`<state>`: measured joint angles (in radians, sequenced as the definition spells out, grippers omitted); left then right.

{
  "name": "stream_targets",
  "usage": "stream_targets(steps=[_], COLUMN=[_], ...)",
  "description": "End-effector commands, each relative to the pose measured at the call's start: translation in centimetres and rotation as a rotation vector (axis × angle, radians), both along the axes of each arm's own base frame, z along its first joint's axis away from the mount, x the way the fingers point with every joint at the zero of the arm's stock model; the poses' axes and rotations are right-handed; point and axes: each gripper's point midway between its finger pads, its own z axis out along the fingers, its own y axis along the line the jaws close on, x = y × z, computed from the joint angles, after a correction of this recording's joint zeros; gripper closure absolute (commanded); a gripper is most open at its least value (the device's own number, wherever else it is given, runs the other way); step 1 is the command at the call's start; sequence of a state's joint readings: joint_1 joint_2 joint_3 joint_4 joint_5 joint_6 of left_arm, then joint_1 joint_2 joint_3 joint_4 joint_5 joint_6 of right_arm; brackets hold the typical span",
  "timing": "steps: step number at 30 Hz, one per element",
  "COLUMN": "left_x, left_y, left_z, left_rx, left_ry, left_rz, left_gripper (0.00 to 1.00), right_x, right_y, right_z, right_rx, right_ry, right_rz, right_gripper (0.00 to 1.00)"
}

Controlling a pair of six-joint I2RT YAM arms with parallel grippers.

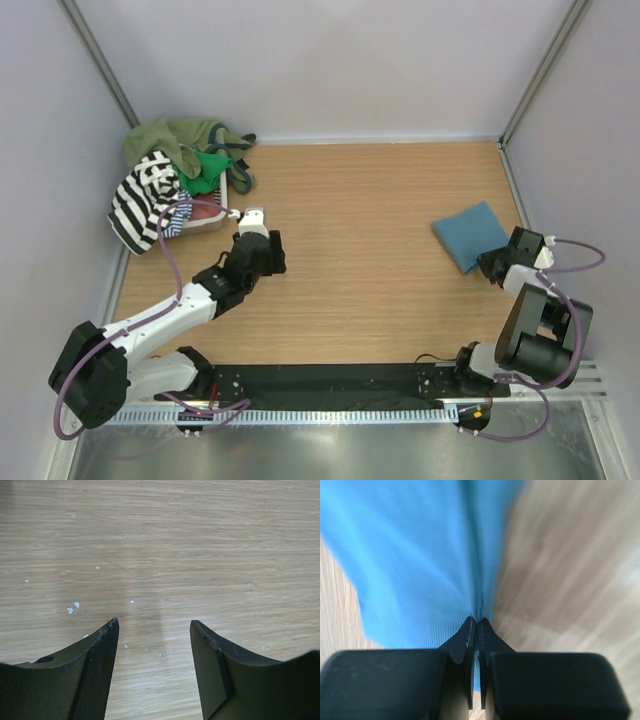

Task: Fold and stack the tank tops

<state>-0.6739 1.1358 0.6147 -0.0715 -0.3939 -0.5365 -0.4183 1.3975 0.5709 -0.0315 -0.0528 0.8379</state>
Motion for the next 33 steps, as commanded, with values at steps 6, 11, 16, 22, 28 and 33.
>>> stream_targets(steps=[6, 11, 16, 22, 28, 33], left_x=[0.5, 0.5, 0.6, 0.9, 2.3, 5.0], left_y=[0.5, 0.5, 1.0, 3.0, 5.6, 11.9], left_z=[1.8, 2.0, 2.0, 2.9, 9.0, 11.1], left_rx=[-0.019, -0.023, -0.019, 0.015, -0.053, -0.164], left_ry=[-0.068, -0.074, -0.079, -0.110, -0.151, -0.080], left_rz=[0.025, 0.027, 0.049, 0.158, 0.364, 0.608], left_gripper=[0.40, 0.40, 0.39, 0.40, 0.34, 0.37], right_x=[0.1, 0.3, -1.1, -2.1, 1.2, 3.7], right_y=[-2.1, -1.9, -2.5, -2.1, 5.2, 11.6], right_z=[3.6, 4.3, 6.4, 12.1, 14.6, 11.4], right_rx=[-0.096, -0.097, -0.172, -0.307, -0.394, -0.348], right_ry=[-0.119, -0.138, -0.155, -0.364, -0.487, -0.434], right_rz=[-0.115, -0.093, -0.115, -0.120, 0.168, 0.396], right_gripper=[0.66, 0.65, 0.41, 0.36, 0.33, 0.37])
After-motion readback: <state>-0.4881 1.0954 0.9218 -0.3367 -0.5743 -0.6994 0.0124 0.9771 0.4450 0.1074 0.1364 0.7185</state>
